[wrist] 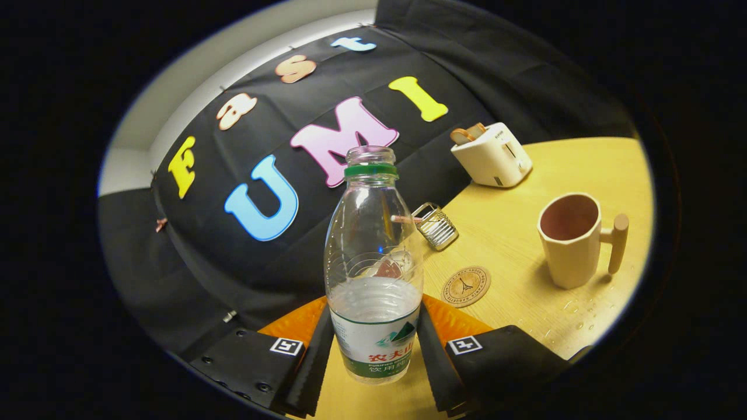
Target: Take the bottle from table, then pour the juice into the cup, finally place the bottle on the coaster
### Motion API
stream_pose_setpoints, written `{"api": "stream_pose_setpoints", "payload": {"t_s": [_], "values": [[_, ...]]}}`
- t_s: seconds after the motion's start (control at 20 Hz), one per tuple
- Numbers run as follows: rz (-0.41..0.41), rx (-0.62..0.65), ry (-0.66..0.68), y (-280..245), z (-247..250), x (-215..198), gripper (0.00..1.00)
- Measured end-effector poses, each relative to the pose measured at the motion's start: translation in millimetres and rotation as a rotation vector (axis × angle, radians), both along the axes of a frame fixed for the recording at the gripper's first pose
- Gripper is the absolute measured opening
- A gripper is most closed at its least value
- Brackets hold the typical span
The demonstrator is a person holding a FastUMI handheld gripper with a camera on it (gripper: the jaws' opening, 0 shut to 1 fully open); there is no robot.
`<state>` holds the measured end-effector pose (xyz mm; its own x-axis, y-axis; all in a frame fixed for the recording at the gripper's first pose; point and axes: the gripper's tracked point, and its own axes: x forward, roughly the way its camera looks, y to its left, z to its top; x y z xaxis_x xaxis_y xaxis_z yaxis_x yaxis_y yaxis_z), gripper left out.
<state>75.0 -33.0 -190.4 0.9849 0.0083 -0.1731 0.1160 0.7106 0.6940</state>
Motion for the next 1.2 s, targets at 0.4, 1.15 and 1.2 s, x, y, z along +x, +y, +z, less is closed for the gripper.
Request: {"api": "stream_pose_setpoints", "payload": {"t_s": [0.4,1.15,1.2], "values": [[-0.071,0.31,0.011,-33,0,1,0.75],[-0.138,0.679,0.013,-44,-8,7,0.74],[-0.148,0.698,0.013,-46,-7,7,0.74]]}}
